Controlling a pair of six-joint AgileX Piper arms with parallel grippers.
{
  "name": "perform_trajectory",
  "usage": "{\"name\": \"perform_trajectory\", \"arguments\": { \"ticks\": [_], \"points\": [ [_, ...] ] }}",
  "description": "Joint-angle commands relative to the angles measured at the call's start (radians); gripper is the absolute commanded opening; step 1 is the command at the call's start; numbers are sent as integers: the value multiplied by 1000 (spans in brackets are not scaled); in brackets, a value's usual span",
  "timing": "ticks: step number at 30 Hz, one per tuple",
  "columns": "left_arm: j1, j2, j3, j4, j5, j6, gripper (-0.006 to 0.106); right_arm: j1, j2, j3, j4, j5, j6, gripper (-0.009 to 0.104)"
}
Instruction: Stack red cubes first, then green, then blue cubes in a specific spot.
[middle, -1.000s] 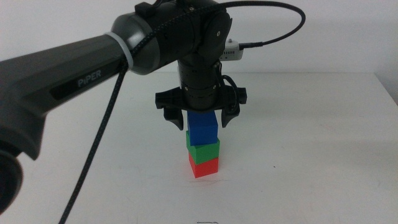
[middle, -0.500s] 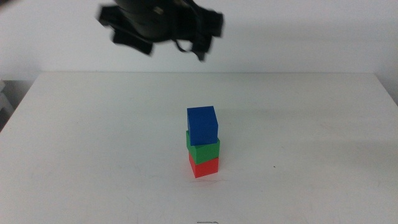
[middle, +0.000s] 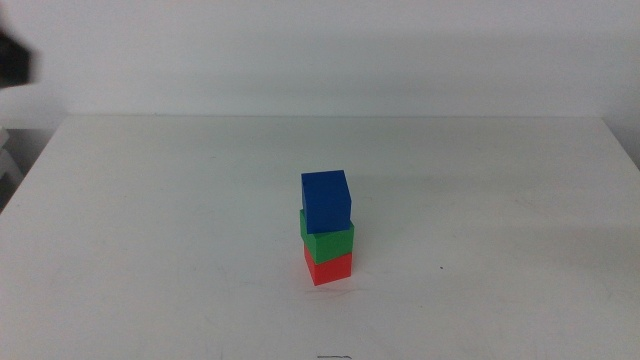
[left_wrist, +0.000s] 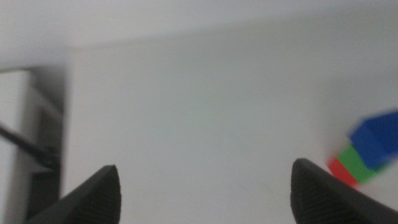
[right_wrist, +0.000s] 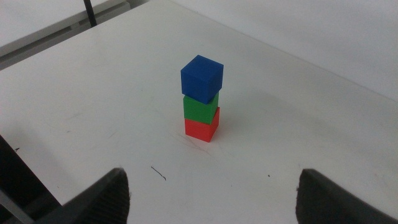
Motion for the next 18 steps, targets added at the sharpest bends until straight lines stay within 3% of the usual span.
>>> {"name": "perform_trajectory", "arguments": {
  "ticks": [1,6,18],
  "points": [
    [93,-112,58,-69,-144,42,94,-6,12,-22,-13,-72,-11,85],
    [185,-246,142,-71,-155,42,94,-6,12,-22,-13,-72,-11,85],
    [187,-348,145,-88,-156,38,94,-6,12,-22,-14,-72,-11,85]
  ]
}}
